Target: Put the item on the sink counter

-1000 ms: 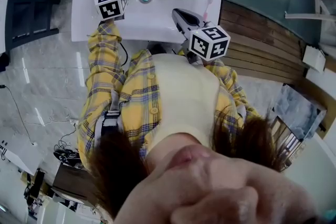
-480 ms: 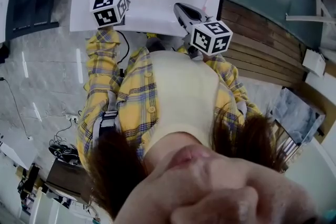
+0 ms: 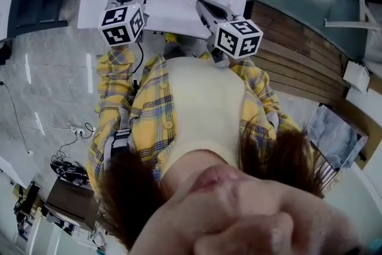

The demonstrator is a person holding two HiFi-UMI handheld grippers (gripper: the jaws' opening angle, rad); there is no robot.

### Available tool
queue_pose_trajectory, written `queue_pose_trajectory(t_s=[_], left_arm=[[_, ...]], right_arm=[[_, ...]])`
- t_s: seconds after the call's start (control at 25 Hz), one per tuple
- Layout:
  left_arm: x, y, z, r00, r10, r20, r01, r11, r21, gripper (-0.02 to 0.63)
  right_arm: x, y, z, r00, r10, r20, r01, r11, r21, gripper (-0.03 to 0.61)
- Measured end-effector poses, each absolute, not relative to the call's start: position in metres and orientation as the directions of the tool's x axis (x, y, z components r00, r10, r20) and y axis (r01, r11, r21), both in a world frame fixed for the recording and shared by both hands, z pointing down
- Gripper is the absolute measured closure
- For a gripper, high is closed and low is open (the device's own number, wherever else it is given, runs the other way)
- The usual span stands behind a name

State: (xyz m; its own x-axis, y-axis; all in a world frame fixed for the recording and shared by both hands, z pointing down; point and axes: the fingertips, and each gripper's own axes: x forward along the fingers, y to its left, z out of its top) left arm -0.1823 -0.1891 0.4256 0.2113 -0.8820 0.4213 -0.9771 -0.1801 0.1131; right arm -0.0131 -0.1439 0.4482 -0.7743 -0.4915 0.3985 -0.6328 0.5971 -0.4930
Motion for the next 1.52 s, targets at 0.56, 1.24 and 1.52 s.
queue_pose_trajectory(t_s=[0.56, 1.24, 1.52], left_arm=[[-0.166, -0.147, 0.427, 0.184, -0.879, 0.439, -0.982, -0.151, 0.110, 0.577], [-0.134, -0.125, 0.423, 0.230, -0.867, 0.441, -0.973, -0.195, 0.123, 0.607], [-0.133, -0.121, 0.426, 0.242, -0.860, 0.450, -0.970, -0.205, 0.130, 0.607]], right_arm=[[-0.014, -0.137, 0.450, -0.785, -0.480, 0.391, -0.619, 0.612, -0.492, 0.566], [-0.021, -0.134, 0.446, -0.797, -0.464, 0.387, -0.603, 0.650, -0.463, 0.566], [-0.025, -0.133, 0.446, -0.790, -0.471, 0.393, -0.612, 0.651, -0.449, 0.566]])
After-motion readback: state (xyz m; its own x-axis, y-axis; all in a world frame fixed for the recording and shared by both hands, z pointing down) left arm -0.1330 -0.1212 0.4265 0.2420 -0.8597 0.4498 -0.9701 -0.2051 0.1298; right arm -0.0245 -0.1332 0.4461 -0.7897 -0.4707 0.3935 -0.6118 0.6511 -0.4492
